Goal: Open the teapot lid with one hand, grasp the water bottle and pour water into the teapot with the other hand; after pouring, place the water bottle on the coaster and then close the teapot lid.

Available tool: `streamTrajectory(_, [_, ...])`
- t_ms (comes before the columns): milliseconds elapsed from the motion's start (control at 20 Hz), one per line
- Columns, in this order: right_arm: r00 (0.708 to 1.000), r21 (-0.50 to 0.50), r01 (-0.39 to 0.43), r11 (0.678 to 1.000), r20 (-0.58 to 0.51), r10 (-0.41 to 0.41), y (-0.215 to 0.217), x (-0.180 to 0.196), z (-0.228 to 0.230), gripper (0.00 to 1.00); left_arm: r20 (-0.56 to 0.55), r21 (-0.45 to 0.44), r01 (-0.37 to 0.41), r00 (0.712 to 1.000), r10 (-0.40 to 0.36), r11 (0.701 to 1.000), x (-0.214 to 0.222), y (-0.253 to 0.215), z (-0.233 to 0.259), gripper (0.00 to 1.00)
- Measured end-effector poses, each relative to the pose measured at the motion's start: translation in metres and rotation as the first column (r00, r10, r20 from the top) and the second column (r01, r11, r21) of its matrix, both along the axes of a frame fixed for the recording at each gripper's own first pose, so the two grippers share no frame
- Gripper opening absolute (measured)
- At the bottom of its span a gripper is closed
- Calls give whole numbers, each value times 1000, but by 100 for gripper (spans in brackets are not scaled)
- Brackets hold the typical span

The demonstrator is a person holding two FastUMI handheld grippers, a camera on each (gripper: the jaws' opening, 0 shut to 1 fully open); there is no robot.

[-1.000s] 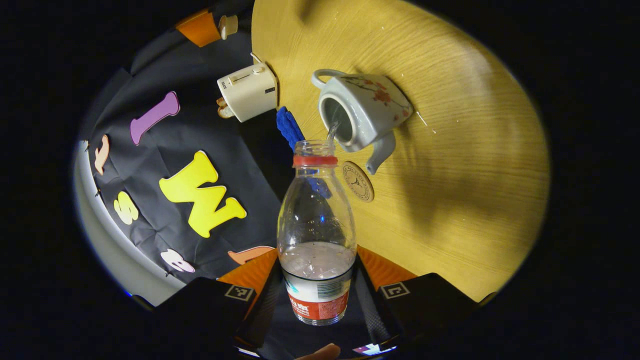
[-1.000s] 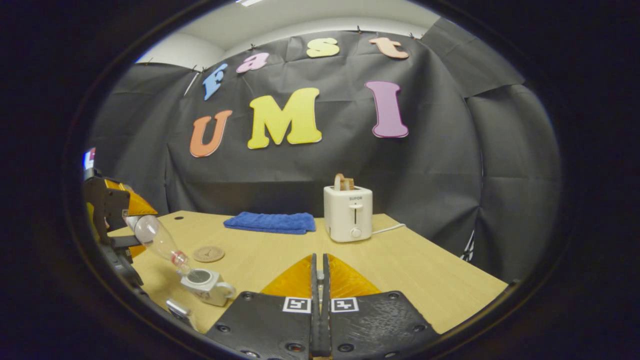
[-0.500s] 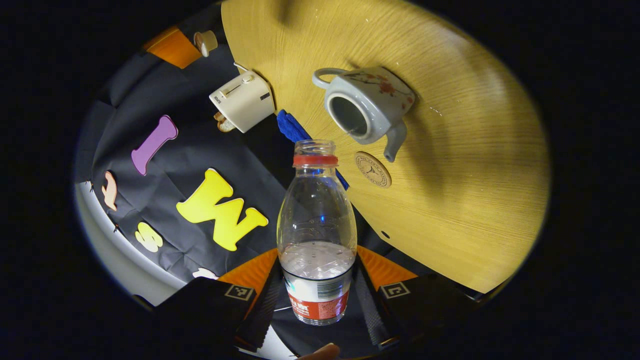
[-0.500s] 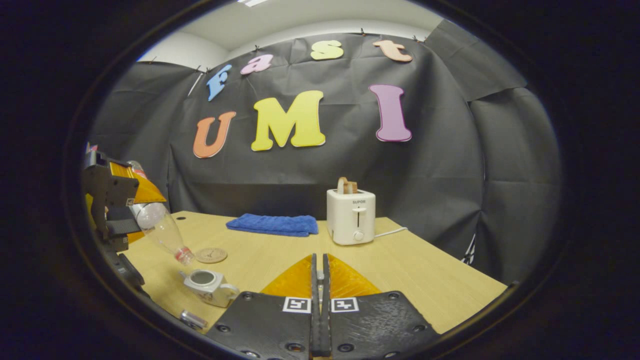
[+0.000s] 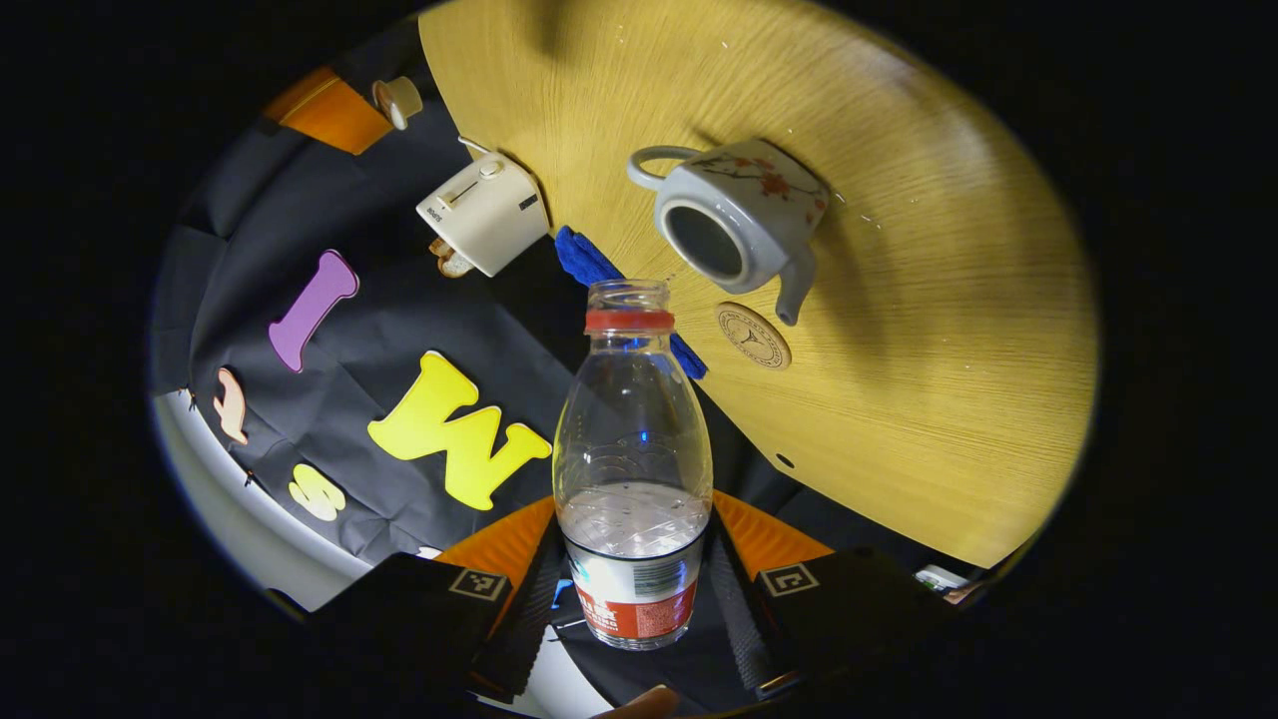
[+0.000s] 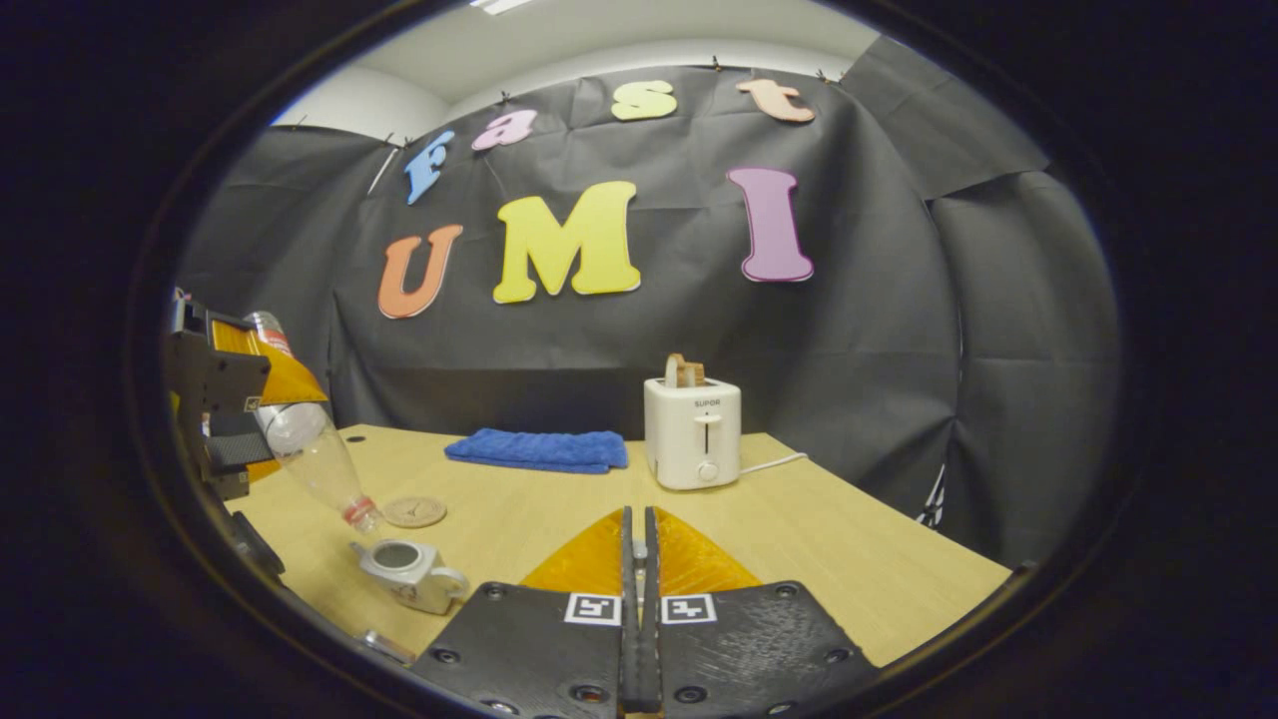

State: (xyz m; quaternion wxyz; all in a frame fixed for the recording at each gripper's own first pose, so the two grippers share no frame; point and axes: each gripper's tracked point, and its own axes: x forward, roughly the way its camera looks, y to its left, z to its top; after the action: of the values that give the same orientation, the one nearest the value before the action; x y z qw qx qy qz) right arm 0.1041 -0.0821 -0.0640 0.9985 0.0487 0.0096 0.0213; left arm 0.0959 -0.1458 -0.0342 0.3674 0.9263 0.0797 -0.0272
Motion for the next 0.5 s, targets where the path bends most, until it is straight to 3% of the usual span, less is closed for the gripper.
streamTrajectory(350, [1000,-11,0,1000,-1,0,1,1,-1,0,-6,-20,-7,1000,7,1000,2,4,-5,76])
streamTrajectory(500, [1000,-6,-1,1000,0,1,0,0,-1,0,-22,-74,17,1000,-18,997,3,2,-8,76])
